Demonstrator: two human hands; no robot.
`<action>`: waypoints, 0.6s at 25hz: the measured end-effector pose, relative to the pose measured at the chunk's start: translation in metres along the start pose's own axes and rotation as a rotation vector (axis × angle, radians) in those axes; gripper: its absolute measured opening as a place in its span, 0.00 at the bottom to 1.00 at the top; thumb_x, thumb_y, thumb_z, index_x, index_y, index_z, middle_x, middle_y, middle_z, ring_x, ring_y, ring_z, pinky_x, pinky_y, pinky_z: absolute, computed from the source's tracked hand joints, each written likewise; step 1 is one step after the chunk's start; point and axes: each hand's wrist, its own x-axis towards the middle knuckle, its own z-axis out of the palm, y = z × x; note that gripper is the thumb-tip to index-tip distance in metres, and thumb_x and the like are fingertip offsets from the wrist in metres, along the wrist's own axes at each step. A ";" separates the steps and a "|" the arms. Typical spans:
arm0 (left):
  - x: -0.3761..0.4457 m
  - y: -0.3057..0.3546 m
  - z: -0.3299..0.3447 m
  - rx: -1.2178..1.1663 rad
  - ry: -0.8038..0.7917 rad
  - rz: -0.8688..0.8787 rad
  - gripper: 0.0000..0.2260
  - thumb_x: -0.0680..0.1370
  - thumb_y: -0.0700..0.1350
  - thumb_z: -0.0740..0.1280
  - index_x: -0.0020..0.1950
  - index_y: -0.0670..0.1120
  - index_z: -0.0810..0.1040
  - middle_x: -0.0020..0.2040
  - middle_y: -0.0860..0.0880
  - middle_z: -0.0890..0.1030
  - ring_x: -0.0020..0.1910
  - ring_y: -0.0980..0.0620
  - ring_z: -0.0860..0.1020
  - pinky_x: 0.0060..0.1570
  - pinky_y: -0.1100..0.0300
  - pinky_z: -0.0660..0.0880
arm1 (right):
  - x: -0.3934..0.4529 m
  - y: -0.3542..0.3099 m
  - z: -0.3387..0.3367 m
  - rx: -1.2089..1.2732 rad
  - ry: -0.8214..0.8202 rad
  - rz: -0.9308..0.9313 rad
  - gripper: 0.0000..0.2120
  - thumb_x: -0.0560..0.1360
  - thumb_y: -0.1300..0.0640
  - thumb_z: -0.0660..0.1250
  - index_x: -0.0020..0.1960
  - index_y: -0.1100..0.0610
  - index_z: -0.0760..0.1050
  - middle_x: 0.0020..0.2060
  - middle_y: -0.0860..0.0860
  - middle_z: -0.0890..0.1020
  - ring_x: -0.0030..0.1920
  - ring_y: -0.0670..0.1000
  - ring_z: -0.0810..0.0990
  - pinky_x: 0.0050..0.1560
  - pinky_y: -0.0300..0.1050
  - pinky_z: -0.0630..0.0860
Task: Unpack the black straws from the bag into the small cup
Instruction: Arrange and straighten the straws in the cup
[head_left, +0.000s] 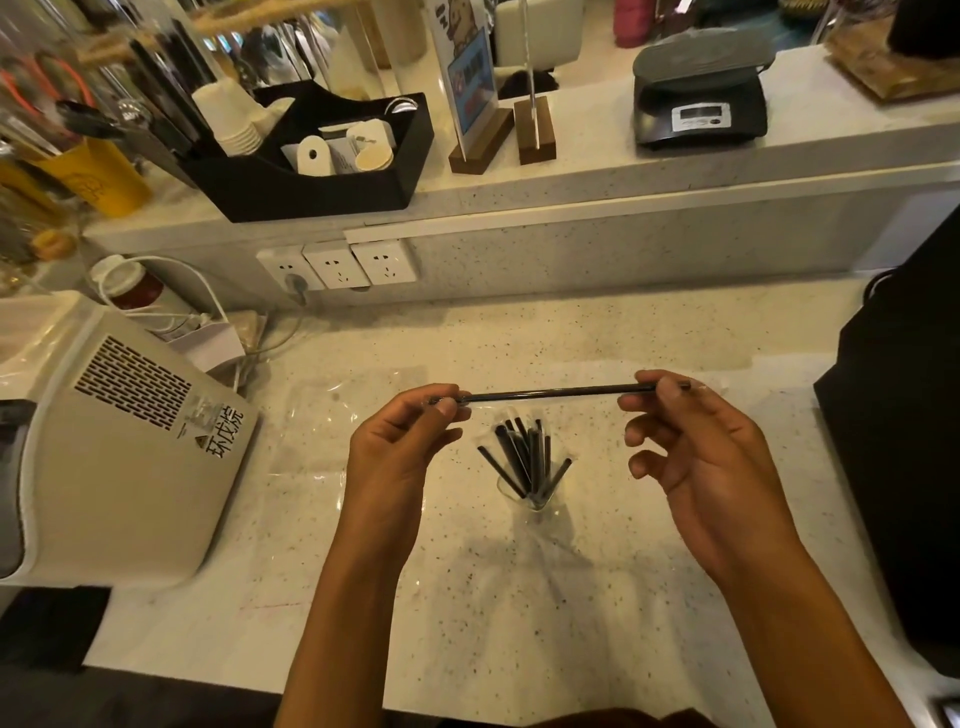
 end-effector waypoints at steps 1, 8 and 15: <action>0.000 -0.004 -0.001 0.028 -0.012 -0.017 0.09 0.78 0.41 0.70 0.51 0.53 0.88 0.51 0.49 0.88 0.55 0.46 0.85 0.58 0.49 0.80 | -0.002 -0.003 0.001 -0.049 0.031 -0.033 0.09 0.75 0.50 0.68 0.49 0.51 0.86 0.44 0.54 0.87 0.38 0.50 0.82 0.31 0.42 0.78; -0.007 -0.038 -0.004 0.443 -0.035 -0.047 0.16 0.74 0.48 0.77 0.60 0.60 0.81 0.54 0.59 0.85 0.55 0.61 0.82 0.57 0.58 0.78 | -0.014 -0.032 -0.006 -0.294 0.154 -0.256 0.11 0.81 0.52 0.65 0.48 0.45 0.85 0.41 0.49 0.87 0.40 0.49 0.84 0.38 0.43 0.82; -0.004 -0.055 0.009 0.512 -0.006 -0.052 0.05 0.75 0.47 0.77 0.49 0.53 0.84 0.43 0.59 0.87 0.46 0.62 0.84 0.57 0.53 0.79 | -0.024 -0.048 -0.003 -0.703 0.055 -0.427 0.09 0.76 0.41 0.64 0.50 0.42 0.80 0.43 0.40 0.86 0.43 0.46 0.84 0.40 0.34 0.81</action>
